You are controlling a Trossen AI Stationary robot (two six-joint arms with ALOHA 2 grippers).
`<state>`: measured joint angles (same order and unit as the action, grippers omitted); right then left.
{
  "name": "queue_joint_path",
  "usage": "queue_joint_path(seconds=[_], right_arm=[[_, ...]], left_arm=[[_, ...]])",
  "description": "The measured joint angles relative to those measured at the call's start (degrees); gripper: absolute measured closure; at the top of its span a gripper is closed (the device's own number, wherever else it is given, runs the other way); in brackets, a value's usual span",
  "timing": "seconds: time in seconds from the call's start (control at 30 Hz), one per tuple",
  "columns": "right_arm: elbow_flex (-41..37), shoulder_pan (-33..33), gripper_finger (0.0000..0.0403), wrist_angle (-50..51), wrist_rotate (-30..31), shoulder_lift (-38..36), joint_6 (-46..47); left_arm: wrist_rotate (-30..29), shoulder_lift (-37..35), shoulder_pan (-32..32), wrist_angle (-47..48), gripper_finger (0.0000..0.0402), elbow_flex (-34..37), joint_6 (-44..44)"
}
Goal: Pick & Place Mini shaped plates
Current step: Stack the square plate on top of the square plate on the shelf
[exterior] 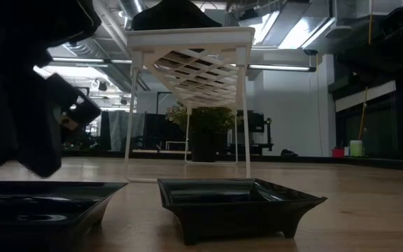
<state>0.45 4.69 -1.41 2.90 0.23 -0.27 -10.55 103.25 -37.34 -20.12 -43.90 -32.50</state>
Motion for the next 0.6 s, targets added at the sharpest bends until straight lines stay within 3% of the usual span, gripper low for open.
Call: queue_joint_path(seconds=[0.6], right_arm=[[0.0, 0.0, 0.0318, 0.0, 0.0, 0.0, 0.0]], left_arm=[[2.1, 3.2, 0.3, -4.2, 0.0286, 0.0, -3.8]])
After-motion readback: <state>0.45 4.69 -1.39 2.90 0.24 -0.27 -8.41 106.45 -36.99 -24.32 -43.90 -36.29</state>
